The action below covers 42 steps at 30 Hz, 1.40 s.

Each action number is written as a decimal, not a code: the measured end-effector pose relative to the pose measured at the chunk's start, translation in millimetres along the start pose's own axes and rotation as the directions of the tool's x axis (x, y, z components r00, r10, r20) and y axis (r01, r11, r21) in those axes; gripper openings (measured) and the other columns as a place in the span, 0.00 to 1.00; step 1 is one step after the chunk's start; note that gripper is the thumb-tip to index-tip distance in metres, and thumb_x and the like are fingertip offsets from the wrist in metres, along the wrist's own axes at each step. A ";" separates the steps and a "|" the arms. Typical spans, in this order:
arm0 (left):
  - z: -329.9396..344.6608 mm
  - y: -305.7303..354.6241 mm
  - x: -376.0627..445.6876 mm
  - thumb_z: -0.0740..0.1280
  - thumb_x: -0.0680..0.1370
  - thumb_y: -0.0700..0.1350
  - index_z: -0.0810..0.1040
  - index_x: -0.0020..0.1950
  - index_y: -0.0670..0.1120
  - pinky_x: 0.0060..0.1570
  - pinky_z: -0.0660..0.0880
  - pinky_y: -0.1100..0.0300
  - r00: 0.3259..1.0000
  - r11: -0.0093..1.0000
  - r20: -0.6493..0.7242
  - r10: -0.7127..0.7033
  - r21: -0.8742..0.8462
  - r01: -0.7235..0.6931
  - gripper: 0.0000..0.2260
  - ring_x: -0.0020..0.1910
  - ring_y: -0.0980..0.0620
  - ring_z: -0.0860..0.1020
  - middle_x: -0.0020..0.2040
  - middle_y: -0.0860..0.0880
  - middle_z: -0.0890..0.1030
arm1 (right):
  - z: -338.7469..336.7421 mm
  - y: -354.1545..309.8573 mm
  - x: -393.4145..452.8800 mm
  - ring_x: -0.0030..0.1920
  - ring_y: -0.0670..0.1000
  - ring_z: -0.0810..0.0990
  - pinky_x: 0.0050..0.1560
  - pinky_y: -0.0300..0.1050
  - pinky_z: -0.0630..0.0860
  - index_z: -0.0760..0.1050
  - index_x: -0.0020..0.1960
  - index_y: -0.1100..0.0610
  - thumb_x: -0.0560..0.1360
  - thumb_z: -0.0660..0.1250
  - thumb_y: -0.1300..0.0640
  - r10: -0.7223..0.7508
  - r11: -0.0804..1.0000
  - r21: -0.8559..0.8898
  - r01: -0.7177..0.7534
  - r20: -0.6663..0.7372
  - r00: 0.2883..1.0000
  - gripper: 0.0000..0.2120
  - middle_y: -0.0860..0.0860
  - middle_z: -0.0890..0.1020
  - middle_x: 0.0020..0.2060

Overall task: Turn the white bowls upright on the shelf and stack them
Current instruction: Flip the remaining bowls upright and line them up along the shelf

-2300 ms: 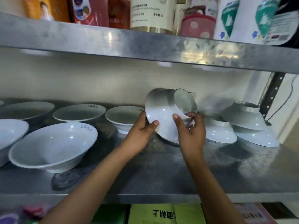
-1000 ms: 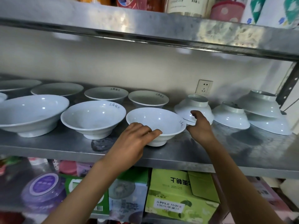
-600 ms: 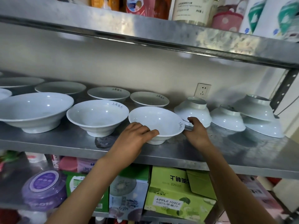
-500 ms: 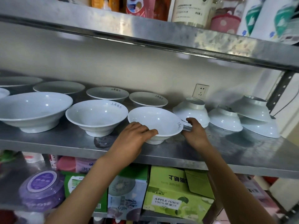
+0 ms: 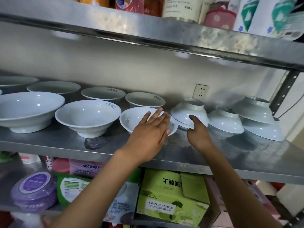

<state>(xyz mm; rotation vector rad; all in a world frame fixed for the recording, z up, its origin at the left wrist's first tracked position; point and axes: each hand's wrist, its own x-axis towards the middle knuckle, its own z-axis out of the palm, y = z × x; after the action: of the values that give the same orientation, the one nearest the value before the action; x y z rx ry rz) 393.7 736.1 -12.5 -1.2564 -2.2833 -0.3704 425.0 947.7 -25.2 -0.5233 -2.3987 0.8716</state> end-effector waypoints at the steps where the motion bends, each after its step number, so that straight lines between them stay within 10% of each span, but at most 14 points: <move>1: 2.6 3.9 4.4 0.37 0.78 0.54 0.54 0.77 0.45 0.75 0.42 0.55 1.000 1.000 0.001 -0.008 0.010 0.008 0.30 0.77 0.53 0.46 0.78 0.49 0.57 | -3.4 2.3 3.2 0.71 0.55 0.67 0.68 0.45 0.65 0.61 0.75 0.55 0.75 0.56 0.69 -0.006 1.000 0.008 0.006 -0.001 1.000 0.30 0.53 0.66 0.73; 15: 49.7 68.6 97.1 0.46 0.81 0.53 0.67 0.72 0.40 0.73 0.56 0.47 0.979 0.958 -0.114 -0.170 0.214 0.191 0.26 0.75 0.48 0.61 0.71 0.44 0.70 | -27.8 65.2 111.0 0.74 0.61 0.61 0.70 0.52 0.63 0.57 0.76 0.48 0.74 0.67 0.46 -0.035 0.999 -0.033 0.036 0.021 0.999 0.34 0.61 0.56 0.76; 26: 78.1 80.0 132.5 0.47 0.80 0.53 0.69 0.70 0.38 0.72 0.55 0.46 0.937 0.903 -0.139 -0.322 0.254 0.348 0.27 0.74 0.44 0.63 0.68 0.41 0.74 | -44.0 74.9 157.3 0.56 0.57 0.78 0.49 0.41 0.70 0.69 0.62 0.56 0.74 0.68 0.47 -0.050 0.998 -0.031 0.056 0.181 0.982 0.22 0.55 0.78 0.58; 36: 47.2 90.0 113.1 0.41 0.78 0.56 0.64 0.73 0.40 0.75 0.50 0.48 0.958 0.942 -0.163 -0.238 0.200 0.268 0.31 0.76 0.47 0.55 0.72 0.43 0.69 | -40.7 65.6 130.9 0.51 0.58 0.80 0.47 0.43 0.73 0.72 0.50 0.57 0.70 0.73 0.53 0.084 0.984 0.162 -0.075 -0.053 0.995 0.14 0.55 0.80 0.45; 42: 39.2 88.1 105.6 0.41 0.79 0.57 0.62 0.74 0.42 0.75 0.50 0.49 0.958 0.950 -0.166 -0.234 0.169 0.262 0.30 0.77 0.48 0.53 0.74 0.45 0.66 | -70.4 44.2 114.5 0.57 0.56 0.78 0.52 0.38 0.70 0.73 0.58 0.61 0.72 0.72 0.54 -0.017 0.971 0.231 0.065 -0.203 0.979 0.18 0.56 0.80 0.55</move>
<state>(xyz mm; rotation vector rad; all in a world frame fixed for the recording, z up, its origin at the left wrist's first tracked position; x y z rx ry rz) 409.3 876.1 12.3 -0.8230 -2.2945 -0.3113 384.7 1071.4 30.4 -0.4429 -2.0825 1.0198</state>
